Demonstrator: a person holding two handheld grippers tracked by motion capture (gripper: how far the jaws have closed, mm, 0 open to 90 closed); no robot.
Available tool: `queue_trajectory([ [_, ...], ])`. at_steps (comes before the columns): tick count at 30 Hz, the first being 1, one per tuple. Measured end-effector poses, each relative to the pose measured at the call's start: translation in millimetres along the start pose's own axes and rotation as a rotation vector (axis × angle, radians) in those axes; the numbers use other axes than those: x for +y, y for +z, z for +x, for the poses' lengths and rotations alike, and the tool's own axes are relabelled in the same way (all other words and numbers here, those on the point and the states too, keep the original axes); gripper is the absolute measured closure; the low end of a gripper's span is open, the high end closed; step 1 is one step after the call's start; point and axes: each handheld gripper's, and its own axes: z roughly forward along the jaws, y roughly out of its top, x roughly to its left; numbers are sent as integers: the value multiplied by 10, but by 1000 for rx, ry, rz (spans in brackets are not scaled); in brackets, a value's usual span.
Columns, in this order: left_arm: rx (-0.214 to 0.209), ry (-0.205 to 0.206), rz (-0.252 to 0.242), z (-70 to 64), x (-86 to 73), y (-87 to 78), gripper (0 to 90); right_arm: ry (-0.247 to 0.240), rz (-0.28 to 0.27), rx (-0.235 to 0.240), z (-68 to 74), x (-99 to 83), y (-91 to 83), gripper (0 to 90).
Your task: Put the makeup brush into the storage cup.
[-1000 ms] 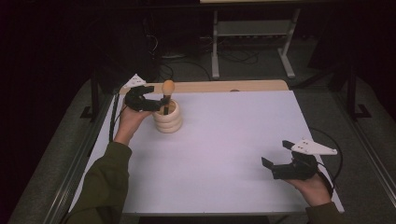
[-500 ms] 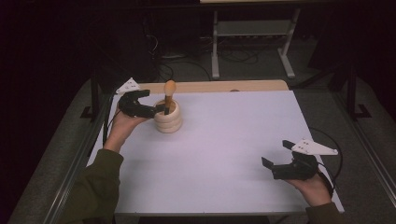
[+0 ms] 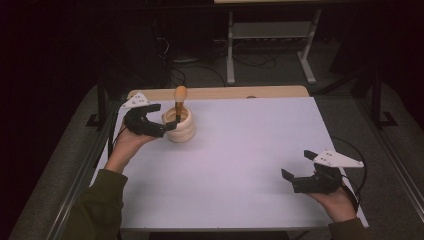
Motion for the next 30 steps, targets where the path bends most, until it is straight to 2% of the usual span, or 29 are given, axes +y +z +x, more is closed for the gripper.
queue_trajectory([
  [2, -6, 8, 16, -38, -20, -23, 17, -8, -6, 0, 15, 10, 4, 0],
  [5, -8, 16, 15, -111, -63, -63, 17, -17, -8, 8, 36, 16, 24, 0],
  [13, -11, 17, -13, -265, -193, -196, 17, -29, -4, 18, 42, 7, 56, 0],
  [21, 6, 0, -49, -389, -413, -353, 18, -21, -15, 24, 36, -4, 58, 0],
  [30, -1, -16, -54, -483, -592, -522, 18, -12, -21, 24, 34, -20, 46, 0],
])
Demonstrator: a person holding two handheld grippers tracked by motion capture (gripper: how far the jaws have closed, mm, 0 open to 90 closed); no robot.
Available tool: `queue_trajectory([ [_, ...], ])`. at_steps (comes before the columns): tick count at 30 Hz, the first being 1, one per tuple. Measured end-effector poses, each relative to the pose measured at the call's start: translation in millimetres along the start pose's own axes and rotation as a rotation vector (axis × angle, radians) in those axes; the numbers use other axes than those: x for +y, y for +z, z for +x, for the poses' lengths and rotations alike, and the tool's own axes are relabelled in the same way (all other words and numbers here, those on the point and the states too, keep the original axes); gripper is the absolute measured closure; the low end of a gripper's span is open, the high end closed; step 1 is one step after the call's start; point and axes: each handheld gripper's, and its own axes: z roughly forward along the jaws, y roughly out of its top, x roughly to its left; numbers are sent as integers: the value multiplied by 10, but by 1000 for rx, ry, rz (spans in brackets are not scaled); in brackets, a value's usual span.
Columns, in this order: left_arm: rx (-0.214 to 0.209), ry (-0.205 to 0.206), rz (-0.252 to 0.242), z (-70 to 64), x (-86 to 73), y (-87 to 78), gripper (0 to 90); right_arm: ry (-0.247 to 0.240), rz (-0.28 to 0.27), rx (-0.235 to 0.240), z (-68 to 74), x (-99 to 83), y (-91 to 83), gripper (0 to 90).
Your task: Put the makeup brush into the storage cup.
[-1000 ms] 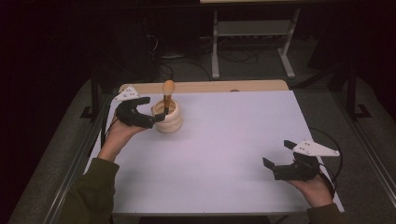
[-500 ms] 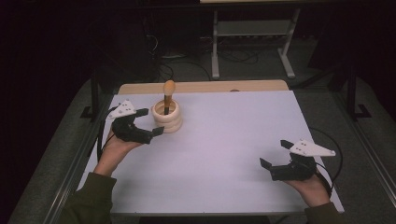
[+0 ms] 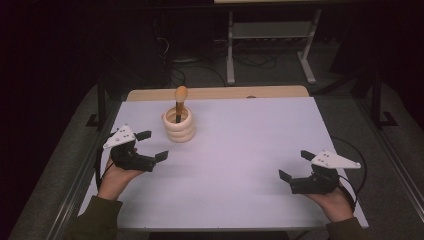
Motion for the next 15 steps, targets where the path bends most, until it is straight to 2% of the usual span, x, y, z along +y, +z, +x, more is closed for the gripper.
queue_trajectory([
  [6, -12, -9, -5, -62, -85, -62, 18, -3, -6, 5, -1, -8, -1, 0],
  [15, -26, -8, -10, -143, -321, -176, 18, 1, -5, 8, 3, -31, -8, 0],
])
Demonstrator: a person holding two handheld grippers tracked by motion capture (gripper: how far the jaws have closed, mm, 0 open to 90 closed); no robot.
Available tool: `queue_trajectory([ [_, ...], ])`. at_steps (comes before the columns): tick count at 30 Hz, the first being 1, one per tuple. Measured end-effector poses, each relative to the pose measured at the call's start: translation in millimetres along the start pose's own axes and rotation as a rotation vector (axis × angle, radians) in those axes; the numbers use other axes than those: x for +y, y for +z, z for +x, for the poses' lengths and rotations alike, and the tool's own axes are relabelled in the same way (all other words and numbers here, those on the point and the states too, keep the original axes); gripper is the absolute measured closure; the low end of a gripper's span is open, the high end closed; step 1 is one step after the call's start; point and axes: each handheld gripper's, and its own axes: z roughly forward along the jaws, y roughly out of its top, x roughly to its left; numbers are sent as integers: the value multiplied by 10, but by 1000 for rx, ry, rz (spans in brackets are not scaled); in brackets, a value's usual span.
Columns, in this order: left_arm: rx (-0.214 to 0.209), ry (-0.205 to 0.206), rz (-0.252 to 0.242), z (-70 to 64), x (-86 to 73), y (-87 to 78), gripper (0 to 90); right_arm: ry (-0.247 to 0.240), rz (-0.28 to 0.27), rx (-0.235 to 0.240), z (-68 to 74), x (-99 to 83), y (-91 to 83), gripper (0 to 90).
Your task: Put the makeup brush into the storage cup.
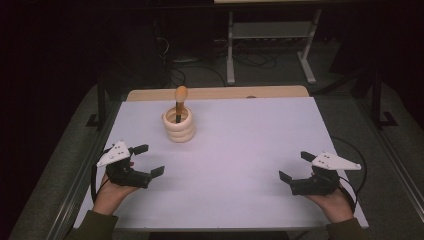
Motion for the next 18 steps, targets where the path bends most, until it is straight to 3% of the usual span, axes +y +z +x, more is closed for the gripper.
queue_trajectory([
  [7, 19, 17, 18, -28, -192, -56, 18, 0, 4, 0, -7, -26, 2, 0],
  [18, 12, -18, 57, -31, -419, -100, 18, 6, 5, 8, 0, -64, 19, 0],
])
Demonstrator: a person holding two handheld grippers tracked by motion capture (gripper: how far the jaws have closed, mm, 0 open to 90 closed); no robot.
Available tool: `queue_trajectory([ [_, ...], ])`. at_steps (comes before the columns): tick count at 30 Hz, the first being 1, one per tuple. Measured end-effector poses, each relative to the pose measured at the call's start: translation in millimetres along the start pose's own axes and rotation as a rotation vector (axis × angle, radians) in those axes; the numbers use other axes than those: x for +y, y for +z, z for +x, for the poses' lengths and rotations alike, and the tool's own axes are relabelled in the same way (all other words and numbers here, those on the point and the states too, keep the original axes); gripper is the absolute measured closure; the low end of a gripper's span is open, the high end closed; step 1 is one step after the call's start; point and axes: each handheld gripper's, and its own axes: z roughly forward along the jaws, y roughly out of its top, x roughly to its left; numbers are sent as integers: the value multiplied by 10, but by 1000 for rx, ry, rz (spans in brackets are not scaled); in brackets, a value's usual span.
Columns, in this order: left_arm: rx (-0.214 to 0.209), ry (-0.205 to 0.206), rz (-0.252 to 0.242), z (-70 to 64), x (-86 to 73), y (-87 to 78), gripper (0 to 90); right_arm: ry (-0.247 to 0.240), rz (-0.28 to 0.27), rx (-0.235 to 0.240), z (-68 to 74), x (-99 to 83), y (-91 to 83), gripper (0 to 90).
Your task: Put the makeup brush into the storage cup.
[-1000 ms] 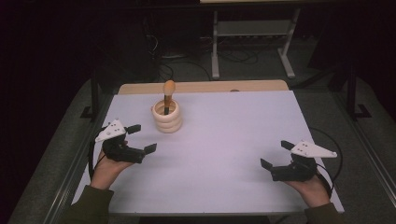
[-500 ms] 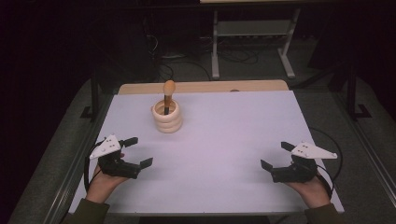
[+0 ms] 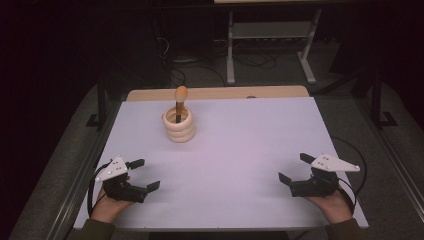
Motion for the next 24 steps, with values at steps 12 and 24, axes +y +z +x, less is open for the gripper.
queue_trajectory([
  [12, -8, 14, 42, 19, -66, 52, 18, -1, 23, 4, 17, -59, 42, 0],
  [24, -29, 41, 30, -18, -40, 58, 18, 2, 20, -6, -8, -70, 39, 0],
])
